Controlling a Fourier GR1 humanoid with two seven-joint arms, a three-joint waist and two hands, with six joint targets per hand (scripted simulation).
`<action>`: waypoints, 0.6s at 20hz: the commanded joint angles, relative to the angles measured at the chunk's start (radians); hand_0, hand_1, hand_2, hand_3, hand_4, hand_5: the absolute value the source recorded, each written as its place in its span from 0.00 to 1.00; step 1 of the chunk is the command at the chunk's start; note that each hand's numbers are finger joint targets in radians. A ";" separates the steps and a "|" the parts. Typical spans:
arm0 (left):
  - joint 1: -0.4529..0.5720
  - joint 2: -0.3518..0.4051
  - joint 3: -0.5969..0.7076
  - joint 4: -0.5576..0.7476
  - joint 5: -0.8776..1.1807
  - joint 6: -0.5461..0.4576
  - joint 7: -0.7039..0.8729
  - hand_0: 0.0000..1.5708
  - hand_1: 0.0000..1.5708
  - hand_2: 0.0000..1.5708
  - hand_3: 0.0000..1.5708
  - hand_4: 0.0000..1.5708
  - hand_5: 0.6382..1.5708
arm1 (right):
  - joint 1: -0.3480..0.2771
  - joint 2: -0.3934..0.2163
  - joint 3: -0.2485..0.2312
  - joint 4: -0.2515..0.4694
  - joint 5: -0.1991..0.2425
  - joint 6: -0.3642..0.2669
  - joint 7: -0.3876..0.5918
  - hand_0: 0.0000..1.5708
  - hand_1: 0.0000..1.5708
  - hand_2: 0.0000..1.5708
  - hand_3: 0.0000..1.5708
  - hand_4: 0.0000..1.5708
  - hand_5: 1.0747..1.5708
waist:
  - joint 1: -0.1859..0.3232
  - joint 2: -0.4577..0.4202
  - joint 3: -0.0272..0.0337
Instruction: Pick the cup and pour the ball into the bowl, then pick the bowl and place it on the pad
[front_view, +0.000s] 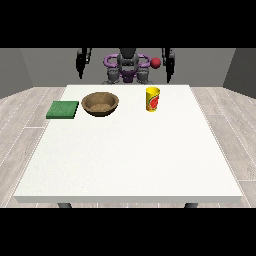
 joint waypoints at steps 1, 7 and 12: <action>-0.003 0.013 0.002 -0.056 0.006 -0.003 0.036 0.00 0.00 0.00 0.00 0.42 0.99 | -0.004 -0.021 -0.009 -0.055 -0.007 0.005 0.038 0.00 0.00 0.00 0.00 0.56 0.92 | -0.006 -0.147 -0.0025; 0.063 -0.076 0.011 -0.151 0.128 0.047 0.192 0.00 0.00 0.00 0.00 0.42 0.99 | 0.087 0.052 -0.039 -0.124 -0.155 0.007 0.212 0.00 0.00 0.00 0.00 0.56 0.92 | -0.022 -0.390 -0.0018; 0.049 -0.068 -0.001 -0.283 0.158 0.099 0.471 0.00 0.00 0.00 0.00 0.41 0.99 | 0.073 0.056 -0.016 -0.268 -0.163 -0.066 0.501 0.00 0.00 0.00 0.00 0.55 0.92 | -0.029 -0.447 -0.0026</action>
